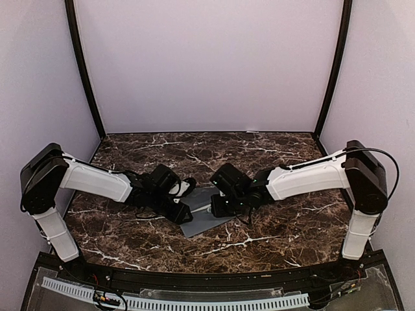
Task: Place the letter into the envelope and seal it
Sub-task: Paint the envelope at the center of the board.
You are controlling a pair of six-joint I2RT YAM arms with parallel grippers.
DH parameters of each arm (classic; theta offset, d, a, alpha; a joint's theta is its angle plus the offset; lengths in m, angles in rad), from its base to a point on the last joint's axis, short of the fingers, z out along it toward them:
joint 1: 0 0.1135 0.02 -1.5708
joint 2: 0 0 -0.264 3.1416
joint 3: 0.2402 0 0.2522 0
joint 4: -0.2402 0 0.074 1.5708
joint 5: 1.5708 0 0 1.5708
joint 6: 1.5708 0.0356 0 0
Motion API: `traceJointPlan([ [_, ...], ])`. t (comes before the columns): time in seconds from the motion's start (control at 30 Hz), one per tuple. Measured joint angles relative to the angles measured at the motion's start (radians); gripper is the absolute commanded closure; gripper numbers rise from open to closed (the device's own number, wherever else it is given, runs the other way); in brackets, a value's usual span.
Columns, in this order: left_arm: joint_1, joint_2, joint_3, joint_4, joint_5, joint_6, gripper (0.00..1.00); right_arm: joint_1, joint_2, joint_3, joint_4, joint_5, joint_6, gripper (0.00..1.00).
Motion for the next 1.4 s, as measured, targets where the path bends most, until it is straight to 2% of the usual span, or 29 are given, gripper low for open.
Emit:
traceJointPlan([
  [0.43, 0.0, 0.0, 0.0, 0.0, 0.0, 0.0, 0.58, -0.011, -0.009, -0.01, 0.002, 0.01, -0.011, 1.0],
  [0.97, 0.0, 0.0, 0.0, -0.001, 0.0, 0.001, 0.59, 0.042, 0.077, 0.096, 0.009, -0.032, -0.015, 1.0],
  [1.4, 0.0, 0.0, 0.0, -0.001, 0.0, 0.001, 0.59, -0.01, 0.048, 0.05, 0.018, 0.014, -0.005, 1.0],
])
